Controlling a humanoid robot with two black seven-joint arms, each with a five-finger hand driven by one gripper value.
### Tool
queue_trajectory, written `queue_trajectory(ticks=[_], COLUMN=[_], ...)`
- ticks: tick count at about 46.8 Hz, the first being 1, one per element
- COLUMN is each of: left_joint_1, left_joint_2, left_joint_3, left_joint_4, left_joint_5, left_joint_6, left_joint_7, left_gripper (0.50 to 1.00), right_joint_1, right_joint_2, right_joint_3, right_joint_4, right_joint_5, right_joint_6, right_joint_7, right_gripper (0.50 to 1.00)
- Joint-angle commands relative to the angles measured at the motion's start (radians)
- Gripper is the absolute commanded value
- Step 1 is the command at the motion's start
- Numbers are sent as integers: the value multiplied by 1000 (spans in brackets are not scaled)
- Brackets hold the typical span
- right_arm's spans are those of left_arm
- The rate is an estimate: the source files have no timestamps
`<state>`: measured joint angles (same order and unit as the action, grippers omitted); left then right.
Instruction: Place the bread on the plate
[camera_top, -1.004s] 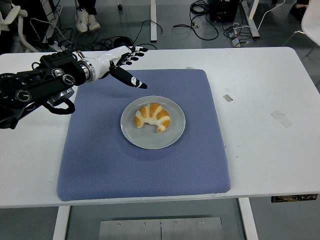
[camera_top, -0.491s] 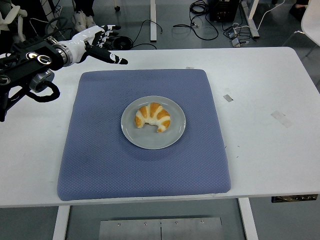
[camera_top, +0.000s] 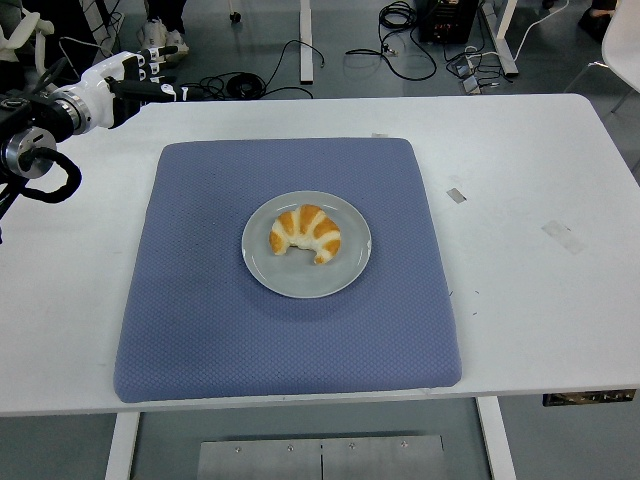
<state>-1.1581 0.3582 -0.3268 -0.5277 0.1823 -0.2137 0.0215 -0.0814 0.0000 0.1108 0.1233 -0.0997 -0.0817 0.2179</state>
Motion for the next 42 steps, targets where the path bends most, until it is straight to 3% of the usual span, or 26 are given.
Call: queue_trajectory(ticks=[1, 12, 22, 42], left_joint_1=[6, 52, 74, 100], left_joint_2=[-27, -48, -111, -136], left_joint_3=[-29, -101, -175, -216], left_joint_4=[34, 89, 178, 186], left_joint_5=[-11, -70, -99, -139], left_joint_6=[-25, -88, -127, -184], left_joint_7=[0, -5, -14, -31], left_gripper=[983, 983, 983, 983], right_joint_1=[2, 2, 11, 28], right_joint_2=[0, 0, 0, 0], right_joint_3=[1, 1, 1, 0], right_joint_4=[1, 1, -4, -27], right_joint_5=[0, 0, 0, 0], right_joint_6=[-1, -4, -7, -15], right_joint_7=[0, 0, 0, 0], right_gripper=[1000, 1000, 1000, 1000])
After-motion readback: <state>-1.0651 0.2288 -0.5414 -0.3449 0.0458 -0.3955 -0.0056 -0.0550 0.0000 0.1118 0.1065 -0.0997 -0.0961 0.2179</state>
